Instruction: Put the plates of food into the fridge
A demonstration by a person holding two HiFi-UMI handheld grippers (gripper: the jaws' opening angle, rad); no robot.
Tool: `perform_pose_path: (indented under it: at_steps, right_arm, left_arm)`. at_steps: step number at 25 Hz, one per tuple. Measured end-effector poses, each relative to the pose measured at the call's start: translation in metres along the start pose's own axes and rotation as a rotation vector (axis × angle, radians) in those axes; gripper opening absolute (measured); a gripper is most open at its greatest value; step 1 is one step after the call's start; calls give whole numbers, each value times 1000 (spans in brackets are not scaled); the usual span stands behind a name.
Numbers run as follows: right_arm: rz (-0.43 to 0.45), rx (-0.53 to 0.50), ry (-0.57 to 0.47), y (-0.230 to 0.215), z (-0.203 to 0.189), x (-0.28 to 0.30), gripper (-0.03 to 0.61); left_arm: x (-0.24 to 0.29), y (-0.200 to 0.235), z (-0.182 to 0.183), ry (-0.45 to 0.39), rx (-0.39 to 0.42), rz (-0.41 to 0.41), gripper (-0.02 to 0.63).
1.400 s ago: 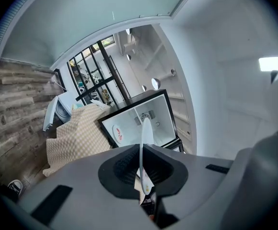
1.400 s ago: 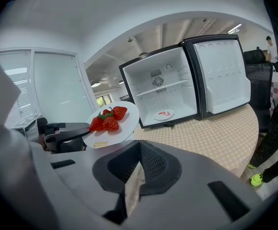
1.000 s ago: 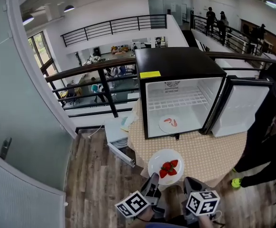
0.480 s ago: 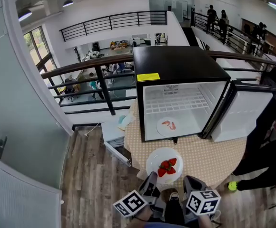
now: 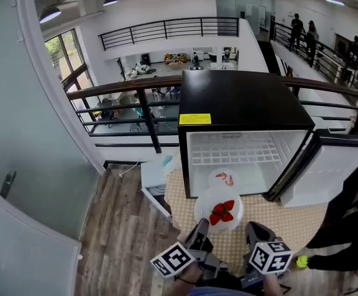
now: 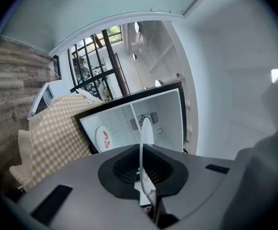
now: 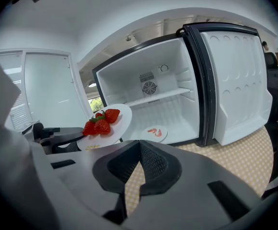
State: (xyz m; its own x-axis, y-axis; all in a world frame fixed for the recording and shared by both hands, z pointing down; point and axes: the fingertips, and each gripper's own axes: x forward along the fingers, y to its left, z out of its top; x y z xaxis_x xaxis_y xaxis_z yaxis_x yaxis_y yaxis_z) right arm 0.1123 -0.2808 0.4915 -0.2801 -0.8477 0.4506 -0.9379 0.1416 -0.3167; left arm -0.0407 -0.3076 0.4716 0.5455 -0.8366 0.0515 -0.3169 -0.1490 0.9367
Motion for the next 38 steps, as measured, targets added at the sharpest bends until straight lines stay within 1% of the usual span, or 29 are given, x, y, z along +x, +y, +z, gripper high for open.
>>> perform_pose_path:
  at_steps: [3, 7, 10, 14, 17, 22, 26, 29, 31, 33, 38]
  right_arm:
    - [9, -5, -3, -16, 13, 7, 15]
    - [24, 0, -5, -31, 24, 14, 15]
    - [33, 3, -3, -39, 30, 19, 15]
    - [56, -2, 1, -43, 35, 24, 15]
    - [72, -4, 8, -44, 36, 28, 15]
    - [103, -2, 23, -43, 35, 34, 15]
    - [119, -3, 37, -43, 31, 36, 15]
    - [117, 5, 42, -49, 29, 35, 15]
    - [115, 11, 45, -52, 28, 34, 15]
    - [115, 15, 46, -54, 27, 33, 15]
    - [113, 24, 50, -58, 26, 33, 15]
  left_arm:
    - [25, -7, 1, -18, -15, -5, 21]
    - [58, -12, 10, -60, -70, -16, 21]
    - [84, -18, 18, -89, -90, -21, 21]
    - [111, -23, 27, -122, -67, -3, 21]
    - [130, -23, 36, -156, -85, 8, 21]
    - [159, -19, 43, -178, -87, 54, 21]
    - [175, -12, 52, -206, -116, 89, 21]
    - [185, -5, 59, -229, -126, 127, 21]
    - [189, 0, 61, -242, -148, 149, 21]
    - [193, 2, 64, -246, -162, 162, 21]
    - [200, 5, 71, -256, -162, 178, 21]
